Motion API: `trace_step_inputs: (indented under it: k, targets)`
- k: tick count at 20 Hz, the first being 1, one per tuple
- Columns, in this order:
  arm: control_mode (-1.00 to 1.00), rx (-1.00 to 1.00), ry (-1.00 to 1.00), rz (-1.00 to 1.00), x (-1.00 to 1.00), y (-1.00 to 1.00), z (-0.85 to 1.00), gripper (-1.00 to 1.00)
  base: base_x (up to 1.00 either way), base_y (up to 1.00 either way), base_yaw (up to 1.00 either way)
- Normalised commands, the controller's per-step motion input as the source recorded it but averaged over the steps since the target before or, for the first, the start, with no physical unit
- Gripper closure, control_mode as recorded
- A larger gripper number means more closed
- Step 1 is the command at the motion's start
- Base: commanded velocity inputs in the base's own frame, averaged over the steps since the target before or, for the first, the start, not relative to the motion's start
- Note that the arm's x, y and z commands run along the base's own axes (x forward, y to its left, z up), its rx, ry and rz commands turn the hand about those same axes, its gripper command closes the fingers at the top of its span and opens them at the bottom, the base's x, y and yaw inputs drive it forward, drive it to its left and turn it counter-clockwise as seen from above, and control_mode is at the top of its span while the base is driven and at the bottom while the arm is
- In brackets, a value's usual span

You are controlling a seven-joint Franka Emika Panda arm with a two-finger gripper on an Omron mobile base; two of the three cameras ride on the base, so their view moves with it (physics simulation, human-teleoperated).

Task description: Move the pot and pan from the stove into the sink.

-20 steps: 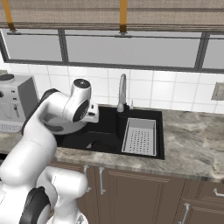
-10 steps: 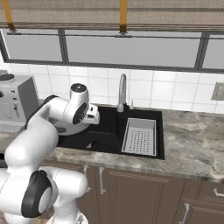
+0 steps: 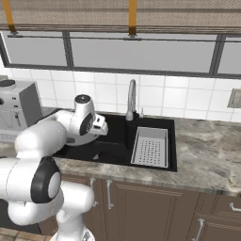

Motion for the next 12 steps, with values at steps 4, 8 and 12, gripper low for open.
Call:
trace_step_inputs:
  k: [4, 8, 12]
  targets:
    - [-1.0, -0.07, 0.0, -0.08, 0.32, 0.08, -0.37, 1.0, 0.0, 0.0, 0.0]
    - [-1.0, -0.07, 0.0, -0.08, 0.26, 0.07, -0.39, 1.0, 0.0, 0.0, 0.0]
    - [-1.0, -0.06, 0.0, -0.08, 0.3, 0.05, -0.34, 1.0, 0.0, 0.0, 0.0]
